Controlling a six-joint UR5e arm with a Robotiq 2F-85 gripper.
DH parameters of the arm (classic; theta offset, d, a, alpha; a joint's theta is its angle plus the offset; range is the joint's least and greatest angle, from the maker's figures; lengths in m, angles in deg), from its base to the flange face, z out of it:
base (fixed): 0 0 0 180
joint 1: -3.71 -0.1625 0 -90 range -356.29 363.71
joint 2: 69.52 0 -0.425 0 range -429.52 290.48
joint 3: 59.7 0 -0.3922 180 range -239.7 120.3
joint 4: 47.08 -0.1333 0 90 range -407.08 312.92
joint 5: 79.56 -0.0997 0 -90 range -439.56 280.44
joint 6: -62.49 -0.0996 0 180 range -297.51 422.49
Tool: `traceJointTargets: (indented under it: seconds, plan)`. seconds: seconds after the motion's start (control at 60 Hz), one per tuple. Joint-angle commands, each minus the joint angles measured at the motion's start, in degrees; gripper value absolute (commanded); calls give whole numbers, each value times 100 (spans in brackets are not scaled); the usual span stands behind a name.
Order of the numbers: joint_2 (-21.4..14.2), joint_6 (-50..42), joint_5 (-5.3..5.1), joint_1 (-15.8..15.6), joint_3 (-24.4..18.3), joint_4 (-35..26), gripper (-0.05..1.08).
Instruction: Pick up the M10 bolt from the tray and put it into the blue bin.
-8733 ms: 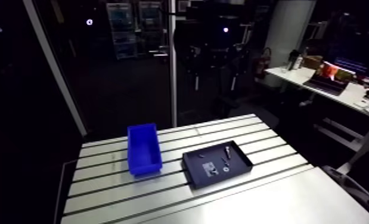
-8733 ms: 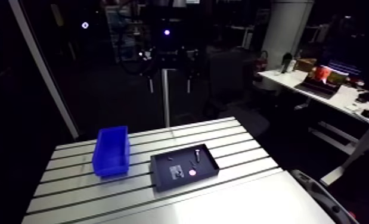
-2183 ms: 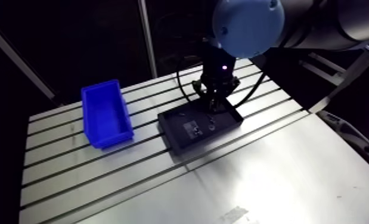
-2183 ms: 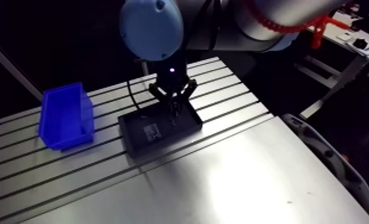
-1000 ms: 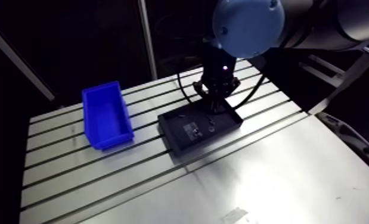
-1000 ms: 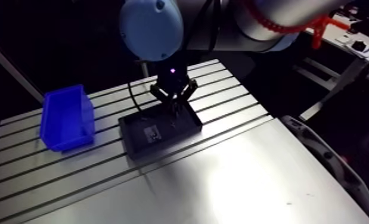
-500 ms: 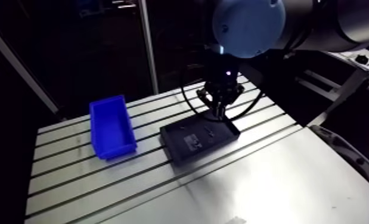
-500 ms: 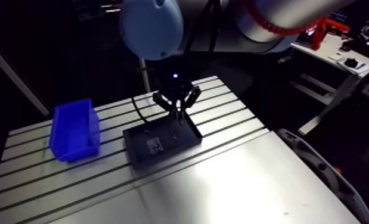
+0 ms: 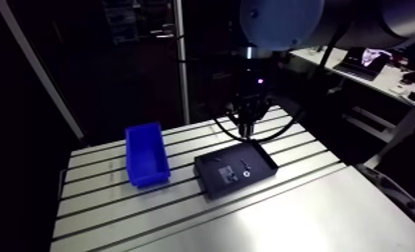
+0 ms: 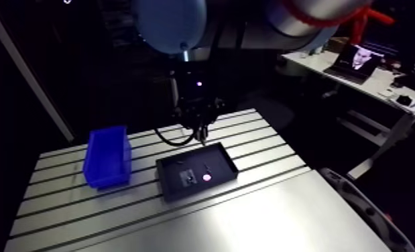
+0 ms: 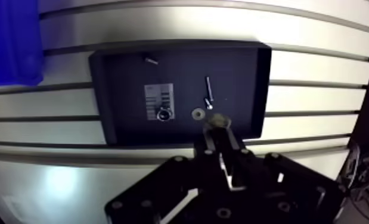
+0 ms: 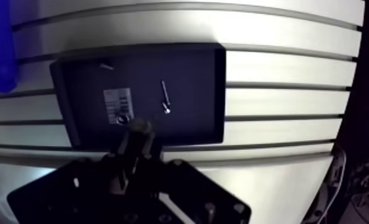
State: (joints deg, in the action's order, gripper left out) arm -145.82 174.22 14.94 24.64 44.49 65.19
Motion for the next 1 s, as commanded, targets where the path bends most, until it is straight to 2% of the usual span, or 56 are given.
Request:
traceJointTargets:
  seconds: [0.017, 0.133, 0.15, 0.167, 0.183, 0.2, 0.217, 0.233, 0.25, 0.3, 0.333, 0.45, 0.567, 0.883, 1.0]
  plan:
    - [-167, 1134, 3, -260, -318, -410, 107]
    - [-310, 1896, -54, -324, -409, -581, 107]
    - [-370, 2170, -111, -333, -427, -609, 107]
    - [-370, 2170, -111, -333, -427, -609, 107]
    - [-424, 2427, -180, -350, -437, -628, 107]
    - [-424, 2427, -180, -350, -437, -628, 107]
    - [-477, 2683, -242, -374, -439, -639, 106]
    - [-477, 2683, -242, -374, -439, -639, 106]
    - [-522, 2930, -296, -408, -454, -648, 106]
    - [-559, 3191, -319, -436, -464, -664, 106]
    - [-622, 3711, -339, -536, -482, -721, 106]
    - [-701, 4314, -373, -588, -500, -862, 106]
    - [-750, 5003, -545, -681, -492, -904, 106]
    - [-581, 5890, -508, -1117, -628, -869, 107]
    - [-415, 6104, -499, -1437, -749, -811, 106]
